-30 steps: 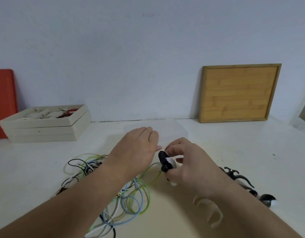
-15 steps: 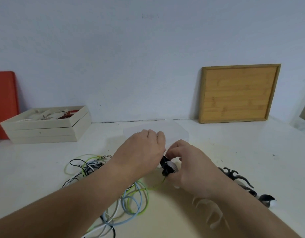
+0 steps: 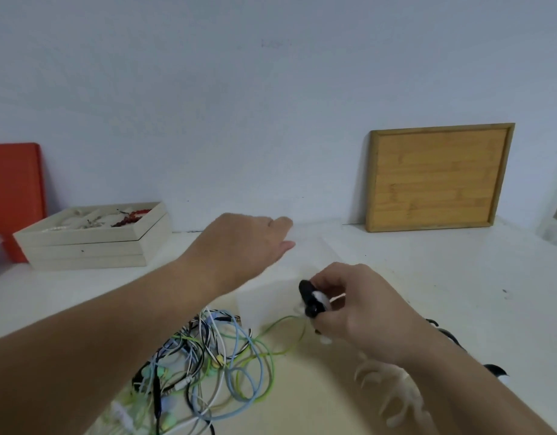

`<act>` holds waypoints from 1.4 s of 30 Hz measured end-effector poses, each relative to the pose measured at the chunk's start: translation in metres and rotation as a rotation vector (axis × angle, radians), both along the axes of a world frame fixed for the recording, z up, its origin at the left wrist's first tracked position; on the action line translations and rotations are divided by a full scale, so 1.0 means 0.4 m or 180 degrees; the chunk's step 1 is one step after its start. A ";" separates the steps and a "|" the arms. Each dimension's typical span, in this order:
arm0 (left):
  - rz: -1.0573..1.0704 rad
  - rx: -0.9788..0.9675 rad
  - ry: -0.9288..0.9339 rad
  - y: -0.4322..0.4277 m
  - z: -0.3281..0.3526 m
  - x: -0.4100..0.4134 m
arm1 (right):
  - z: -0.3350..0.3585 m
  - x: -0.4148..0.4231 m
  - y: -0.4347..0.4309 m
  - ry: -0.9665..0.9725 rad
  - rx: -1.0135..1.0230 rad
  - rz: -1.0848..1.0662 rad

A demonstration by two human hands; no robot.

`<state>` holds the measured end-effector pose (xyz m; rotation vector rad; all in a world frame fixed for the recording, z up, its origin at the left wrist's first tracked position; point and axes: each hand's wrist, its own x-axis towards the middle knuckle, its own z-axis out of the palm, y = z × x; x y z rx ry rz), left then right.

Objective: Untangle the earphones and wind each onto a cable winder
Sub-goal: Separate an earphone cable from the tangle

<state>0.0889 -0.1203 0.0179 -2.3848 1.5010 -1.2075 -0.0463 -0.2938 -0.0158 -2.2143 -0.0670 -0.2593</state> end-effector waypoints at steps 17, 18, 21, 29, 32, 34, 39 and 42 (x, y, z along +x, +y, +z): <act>0.1600 -0.2435 0.2238 0.043 -0.039 0.104 | 0.052 0.008 0.048 0.0138 0.0306 -0.0539; 0.1490 -0.2656 0.2592 0.043 -0.050 0.104 | 0.066 0.015 0.051 0.0103 0.0489 -0.0590; 0.1217 -0.2800 0.3030 0.050 -0.075 0.098 | 0.120 0.062 0.063 0.0195 0.1016 -0.0635; 0.0634 -0.2454 0.3868 0.082 -0.081 0.066 | 0.117 0.248 0.142 0.1609 0.0296 -0.0537; 0.0512 -0.2414 0.4034 0.086 -0.075 0.053 | 0.099 0.278 0.169 0.1743 -0.0113 -0.0522; 0.0476 -0.2392 0.4155 0.090 -0.072 0.048 | 0.105 0.282 0.186 0.1779 -0.0364 -0.0515; 0.0383 -0.2417 0.4482 0.101 -0.060 0.041 | 0.108 0.275 0.189 0.1630 -0.1215 -0.0397; 0.0365 -0.2312 0.4506 0.112 -0.052 0.034 | 0.108 0.272 0.166 0.1531 -0.0612 -0.0467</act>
